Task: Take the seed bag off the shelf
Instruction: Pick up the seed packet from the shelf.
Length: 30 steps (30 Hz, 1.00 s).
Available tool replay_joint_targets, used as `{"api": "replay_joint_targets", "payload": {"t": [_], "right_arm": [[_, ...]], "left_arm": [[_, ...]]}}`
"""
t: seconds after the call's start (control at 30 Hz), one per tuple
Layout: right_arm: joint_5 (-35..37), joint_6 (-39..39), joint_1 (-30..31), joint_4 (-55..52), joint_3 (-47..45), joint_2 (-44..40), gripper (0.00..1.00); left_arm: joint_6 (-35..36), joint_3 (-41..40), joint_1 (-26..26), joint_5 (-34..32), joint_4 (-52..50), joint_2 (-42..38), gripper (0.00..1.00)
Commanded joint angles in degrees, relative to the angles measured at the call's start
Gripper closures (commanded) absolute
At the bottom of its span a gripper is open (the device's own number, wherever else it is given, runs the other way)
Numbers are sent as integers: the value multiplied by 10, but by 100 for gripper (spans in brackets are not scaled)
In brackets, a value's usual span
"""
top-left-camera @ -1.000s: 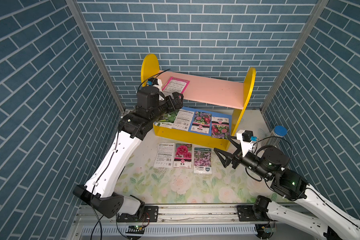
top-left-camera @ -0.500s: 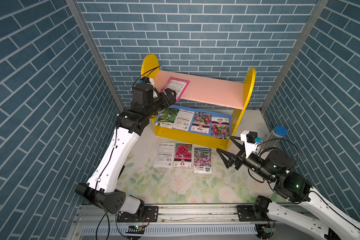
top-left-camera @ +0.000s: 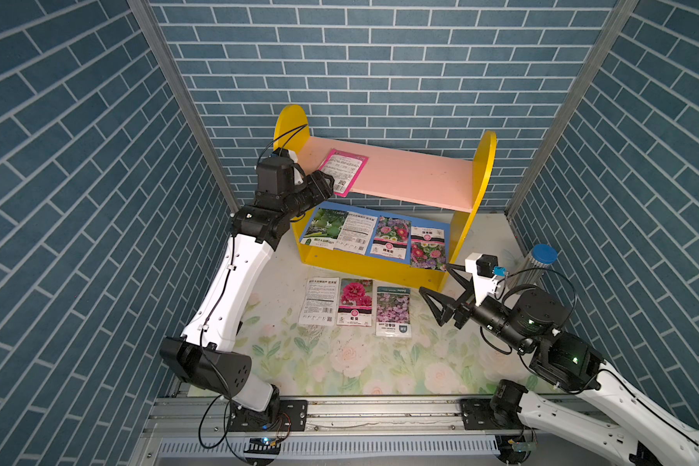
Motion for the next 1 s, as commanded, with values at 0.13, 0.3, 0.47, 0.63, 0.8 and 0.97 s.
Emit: {"api": "replay_joint_targets", "payload": {"t": [0.13,0.3,0.47,0.63,0.8,0.97], "right_arm": [[8,5,1,-9,8,8,0],[6,8,1,-8,9,13,0],[4,13,1,-1,9,19,0],[-32,32,2,38,1,24,0],[-56,54,1,74,-12,23,0],[-46,69,1,96,-26,20,1]], "left_arm": [[3,17,13,32,24,6,52],[8,17,17,40,25,2,65],[11,4,24,59,40,-5,78],[10,-14,25,97,82,-19,95],[7,-29,25,139,113,-31,100],[16,-37,25,189,142,-34,100]]}}
